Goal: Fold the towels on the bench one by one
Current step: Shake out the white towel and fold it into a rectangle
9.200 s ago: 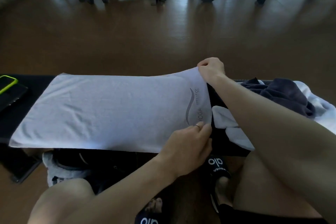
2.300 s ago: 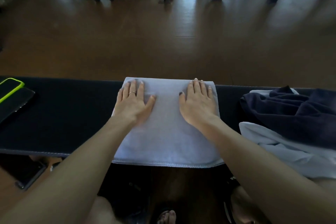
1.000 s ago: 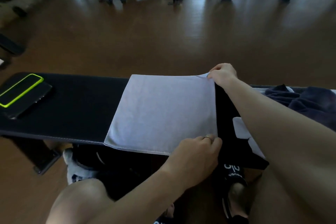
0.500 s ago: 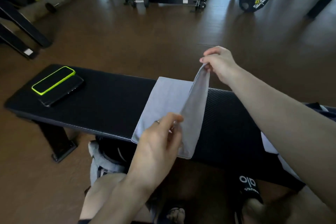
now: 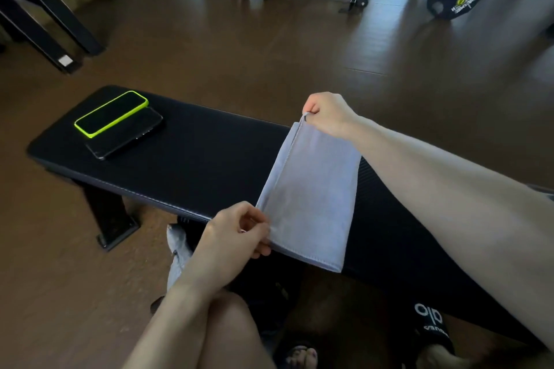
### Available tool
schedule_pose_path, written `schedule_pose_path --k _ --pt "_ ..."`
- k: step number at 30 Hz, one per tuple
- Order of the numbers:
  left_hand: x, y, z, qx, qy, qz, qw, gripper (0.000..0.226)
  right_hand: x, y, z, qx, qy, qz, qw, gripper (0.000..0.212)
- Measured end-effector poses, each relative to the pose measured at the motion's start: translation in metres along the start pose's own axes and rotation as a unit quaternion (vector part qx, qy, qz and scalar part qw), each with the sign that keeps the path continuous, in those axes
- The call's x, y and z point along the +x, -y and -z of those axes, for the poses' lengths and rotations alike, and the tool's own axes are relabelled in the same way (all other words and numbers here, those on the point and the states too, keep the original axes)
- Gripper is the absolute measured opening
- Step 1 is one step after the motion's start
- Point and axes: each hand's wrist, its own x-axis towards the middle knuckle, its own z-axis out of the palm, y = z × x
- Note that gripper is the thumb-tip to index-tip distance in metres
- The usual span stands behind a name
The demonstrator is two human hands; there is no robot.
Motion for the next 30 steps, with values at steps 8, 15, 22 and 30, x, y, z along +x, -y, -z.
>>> schedule_pose_path --k 8,15,22,30 --pt "0.006 0.014 0.003 -0.007 0.011 0.037 0.999 0.010 0.006 -0.018 -0.018 -0.013 -0.016 0.019 1.000 0.020" --pt "0.005 0.015 0.004 0.010 0.001 0.028 1.000 0.009 0.012 -0.019 -0.020 -0.029 0.000 0.013 0.999 0.022" --pt "0.008 0.016 0.006 -0.008 -0.008 0.049 0.999 0.007 0.022 -0.020 -0.017 -0.039 0.016 0.012 0.999 0.020" --pt "0.006 0.012 0.008 -0.068 -0.031 0.045 0.996 0.008 0.025 -0.011 -0.020 -0.023 -0.022 0.002 0.999 0.021"
